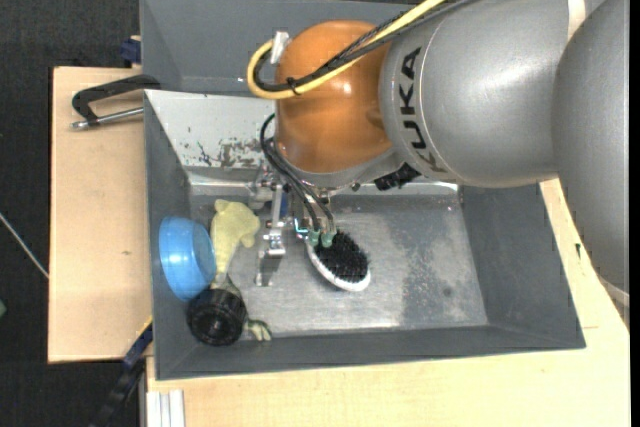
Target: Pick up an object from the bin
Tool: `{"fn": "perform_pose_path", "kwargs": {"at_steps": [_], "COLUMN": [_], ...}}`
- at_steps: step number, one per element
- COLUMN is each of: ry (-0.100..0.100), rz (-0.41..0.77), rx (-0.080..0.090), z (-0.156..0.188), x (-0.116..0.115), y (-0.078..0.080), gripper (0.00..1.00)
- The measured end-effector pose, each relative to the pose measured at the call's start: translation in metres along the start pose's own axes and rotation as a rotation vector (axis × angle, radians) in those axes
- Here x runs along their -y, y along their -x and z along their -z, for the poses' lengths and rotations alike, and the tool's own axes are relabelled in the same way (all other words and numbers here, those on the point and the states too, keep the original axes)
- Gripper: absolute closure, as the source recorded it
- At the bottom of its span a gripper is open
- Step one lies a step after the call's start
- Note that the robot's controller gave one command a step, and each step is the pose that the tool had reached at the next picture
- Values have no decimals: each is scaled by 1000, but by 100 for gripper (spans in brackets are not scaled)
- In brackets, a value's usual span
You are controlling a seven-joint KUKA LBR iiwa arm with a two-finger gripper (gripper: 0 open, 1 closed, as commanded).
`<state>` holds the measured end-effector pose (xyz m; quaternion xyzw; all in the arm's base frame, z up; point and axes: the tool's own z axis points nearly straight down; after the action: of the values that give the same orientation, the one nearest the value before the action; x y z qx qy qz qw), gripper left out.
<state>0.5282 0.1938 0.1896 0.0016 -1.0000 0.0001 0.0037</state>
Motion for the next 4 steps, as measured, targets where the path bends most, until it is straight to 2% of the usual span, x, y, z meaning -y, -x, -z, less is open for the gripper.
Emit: {"fn": "perform_pose_path", "kwargs": {"at_steps": [1,2,3,4], "ry": [4,-1,2,1], "rz": [-91,-45,65,232], "rx": [13,13,23,35], "z": [-119,-96,3,-94], "x": [32,105,99,141], "y": [29,40,64,71], "gripper": [0,0,0,0]}}
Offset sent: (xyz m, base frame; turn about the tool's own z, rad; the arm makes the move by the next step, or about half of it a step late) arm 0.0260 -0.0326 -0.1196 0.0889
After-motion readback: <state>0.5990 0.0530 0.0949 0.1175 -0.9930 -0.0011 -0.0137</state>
